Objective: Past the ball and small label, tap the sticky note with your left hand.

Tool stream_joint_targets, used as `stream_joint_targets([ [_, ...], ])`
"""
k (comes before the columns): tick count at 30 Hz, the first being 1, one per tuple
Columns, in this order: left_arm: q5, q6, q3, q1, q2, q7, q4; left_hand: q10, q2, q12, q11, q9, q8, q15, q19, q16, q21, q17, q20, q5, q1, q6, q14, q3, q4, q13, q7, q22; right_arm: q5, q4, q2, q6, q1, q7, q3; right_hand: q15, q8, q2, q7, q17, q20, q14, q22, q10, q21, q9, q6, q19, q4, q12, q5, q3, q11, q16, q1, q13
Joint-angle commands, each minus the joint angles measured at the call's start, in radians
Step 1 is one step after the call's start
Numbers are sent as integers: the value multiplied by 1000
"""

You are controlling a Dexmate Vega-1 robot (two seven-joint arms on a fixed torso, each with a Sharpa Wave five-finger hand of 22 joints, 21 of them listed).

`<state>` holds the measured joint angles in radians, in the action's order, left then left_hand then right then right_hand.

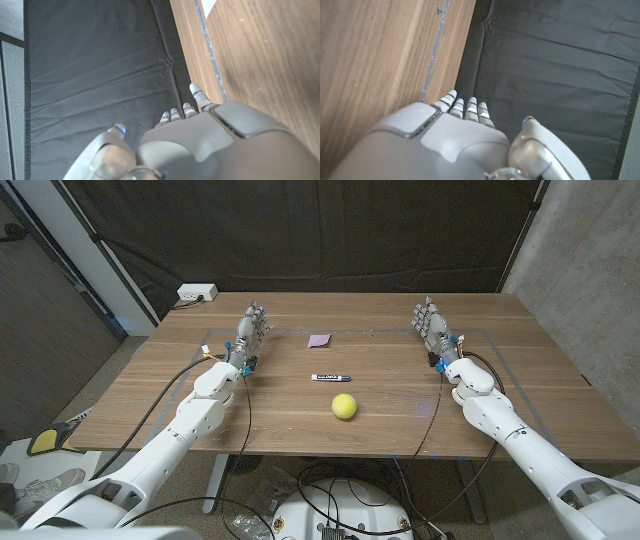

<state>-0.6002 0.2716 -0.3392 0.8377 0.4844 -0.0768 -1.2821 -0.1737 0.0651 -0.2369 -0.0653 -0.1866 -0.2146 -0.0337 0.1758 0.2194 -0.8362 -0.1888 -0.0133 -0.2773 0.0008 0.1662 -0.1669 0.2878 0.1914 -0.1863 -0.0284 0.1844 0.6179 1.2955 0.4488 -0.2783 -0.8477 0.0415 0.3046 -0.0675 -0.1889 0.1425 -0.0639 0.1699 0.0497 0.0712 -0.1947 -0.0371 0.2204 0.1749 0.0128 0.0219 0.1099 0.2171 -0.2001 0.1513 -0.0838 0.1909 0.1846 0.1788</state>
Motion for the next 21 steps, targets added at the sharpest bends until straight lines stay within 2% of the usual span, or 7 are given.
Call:
stream_joint_targets([
  [1, 141, -26, 167, 3, -134, -78, 42, -60, 106, -41, 26, -11, -31, 22, 173, 13, -19, -3, 39, -10, 17, 81, -118, 13, -9, -16, -6, -2, -185, -13, -142, 83, -13, 103, -154, -2, -14, 1, 2, 3, 11, -51, -6, -58, 15, 6, -39, -36, -4, 21, 1, 13, -16, 9, 13, 6],
  [5, 194, -52, 195, -9, -145, -119, 48, -73, 99, -35, 14, -12, -12, 15, 176, 0, -9, -2, 29, -9, 36, 116, -128, 24, -21, -18, -44, -5, -231, -13, -184, 97, -16, 129, -200, -4, -8, 2, 10, 2, 12, -39, -6, -27, 11, 6, -34, -29, -10, 6, 2, 21, -11, -3, 21, 6],
  [8, 247, -68, 205, -20, -143, -133, 43, -50, 86, -39, 3, -9, -17, 3, 162, -3, 1, 5, 17, -1, 90, 87, -92, 51, -56, -16, -61, -8, -259, -9, -209, 109, -19, 144, -229, -8, -6, 2, 7, 2, 13, -36, -6, -21, 11, 7, -30, -29, -12, 3, 2, 23, -10, -5, 24, 6],
  [11, 275, -96, 211, -38, -137, -178, 44, -27, 81, -43, -2, -8, -24, 0, 149, -4, 5, 8, 12, 6, 122, 60, -71, 68, -74, -15, -63, -9, -285, -3, -227, 115, -24, 158, -252, -9, -6, 3, 6, 2, 17, -34, -6, -21, 10, 7, -30, -27, -14, 2, 3, 25, -9, -6, 26, 6],
  [16, 334, -115, 215, -60, -132, -204, 43, -24, 81, -40, -2, -7, -24, 0, 143, -7, 7, 8, 8, 12, 139, 52, -66, 77, -83, -14, -61, -9, -314, 9, -256, 128, -32, 172, -286, -10, -5, 4, 5, 2, 17, -35, -6, -20, 10, 7, -30, -26, -17, 1, 3, 28, -8, -7, 31, 6],
  [20, 389, -128, 208, -76, -118, -220, 32, -10, 81, -40, 1, -7, -28, 3, 143, -8, 14, 8, 17, 23, 162, 31, -53, 90, -93, -13, -56, -8, -331, 12, -272, 131, -36, 186, -307, -13, -6, 4, 0, 2, 18, -36, -6, -20, 10, 7, -33, -27, -20, 1, 4, 31, -8, -7, 34, 6],
  [21, 403, -137, 205, -78, -113, -224, 24, -8, 80, -38, 1, -7, -28, 18, 147, -5, 19, 7, 21, 28, 169, 25, -39, 95, -96, -12, -59, -8, -333, 13, -275, 134, -37, 190, -311, -13, -6, 4, 0, 2, 19, -36, -6, -20, 9, 7, -33, -26, -20, 1, 4, 32, -9, -8, 35, 6],
])
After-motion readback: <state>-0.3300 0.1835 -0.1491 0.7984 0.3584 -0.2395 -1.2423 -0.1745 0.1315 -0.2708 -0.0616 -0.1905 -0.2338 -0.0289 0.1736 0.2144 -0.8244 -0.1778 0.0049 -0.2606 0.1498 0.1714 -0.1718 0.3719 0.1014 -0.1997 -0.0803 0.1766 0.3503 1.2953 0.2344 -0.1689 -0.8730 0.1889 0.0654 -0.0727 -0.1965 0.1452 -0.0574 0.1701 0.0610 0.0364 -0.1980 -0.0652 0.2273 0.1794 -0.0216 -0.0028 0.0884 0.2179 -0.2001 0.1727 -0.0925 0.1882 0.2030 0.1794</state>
